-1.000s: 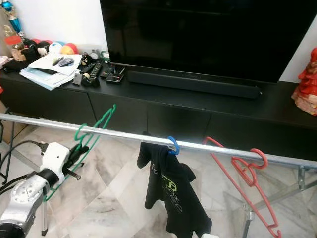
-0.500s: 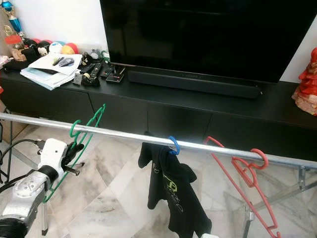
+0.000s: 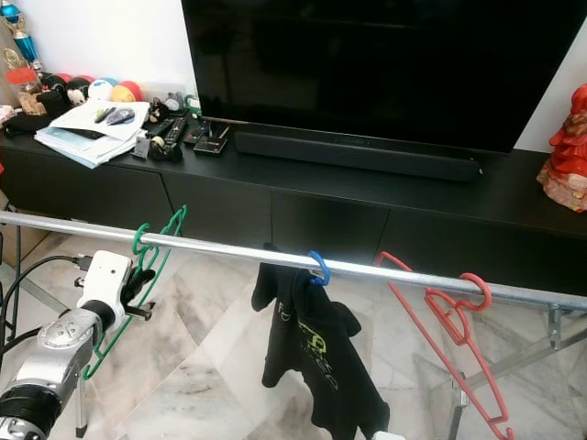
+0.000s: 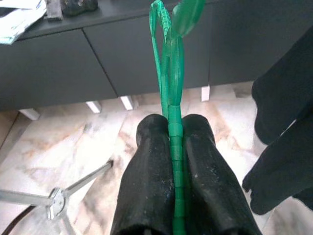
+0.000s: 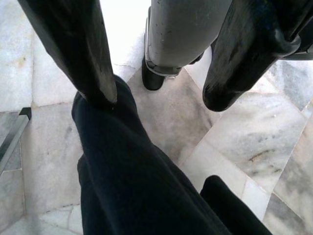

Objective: Hang hanger

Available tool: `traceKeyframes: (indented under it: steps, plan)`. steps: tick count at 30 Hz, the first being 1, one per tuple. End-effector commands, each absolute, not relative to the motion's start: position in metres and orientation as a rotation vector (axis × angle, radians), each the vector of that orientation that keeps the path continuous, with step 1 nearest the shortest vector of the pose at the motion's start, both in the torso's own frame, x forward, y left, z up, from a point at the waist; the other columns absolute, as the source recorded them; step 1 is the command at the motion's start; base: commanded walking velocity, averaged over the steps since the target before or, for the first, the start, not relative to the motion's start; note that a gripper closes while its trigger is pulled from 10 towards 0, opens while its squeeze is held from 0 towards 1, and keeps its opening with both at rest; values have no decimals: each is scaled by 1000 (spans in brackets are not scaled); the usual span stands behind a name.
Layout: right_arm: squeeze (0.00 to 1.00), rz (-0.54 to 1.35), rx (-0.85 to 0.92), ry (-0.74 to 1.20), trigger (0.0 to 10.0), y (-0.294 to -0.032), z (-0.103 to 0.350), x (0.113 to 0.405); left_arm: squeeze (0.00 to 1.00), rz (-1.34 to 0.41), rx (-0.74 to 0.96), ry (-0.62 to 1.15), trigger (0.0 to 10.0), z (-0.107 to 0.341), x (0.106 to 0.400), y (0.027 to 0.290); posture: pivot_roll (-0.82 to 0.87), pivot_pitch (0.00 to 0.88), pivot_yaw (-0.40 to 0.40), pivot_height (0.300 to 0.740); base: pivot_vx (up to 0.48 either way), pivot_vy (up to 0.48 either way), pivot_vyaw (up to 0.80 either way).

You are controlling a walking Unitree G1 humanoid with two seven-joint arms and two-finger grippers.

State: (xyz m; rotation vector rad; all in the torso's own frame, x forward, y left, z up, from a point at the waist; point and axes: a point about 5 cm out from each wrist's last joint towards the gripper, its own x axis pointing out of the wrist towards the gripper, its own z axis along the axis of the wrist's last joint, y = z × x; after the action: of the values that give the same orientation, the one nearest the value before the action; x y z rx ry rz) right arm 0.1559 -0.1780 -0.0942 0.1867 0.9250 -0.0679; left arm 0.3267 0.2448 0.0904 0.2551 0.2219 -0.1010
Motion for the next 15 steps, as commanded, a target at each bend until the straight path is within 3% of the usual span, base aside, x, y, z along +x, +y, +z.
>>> traceKeyframes:
  steps: [1, 15]
  plan:
    - [0, -69, 186, 943, 10000, -177, -96, 152, 0, -77, 273, 370, 10000, 64, 311, 253, 29, 83, -9, 740, 0, 0, 0]
    - [0, -74, 192, 952, 10000, -175, -98, 148, 0, -45, 217, 392, 10000, 77, 271, 252, 46, 104, 13, 740, 0, 0, 0]
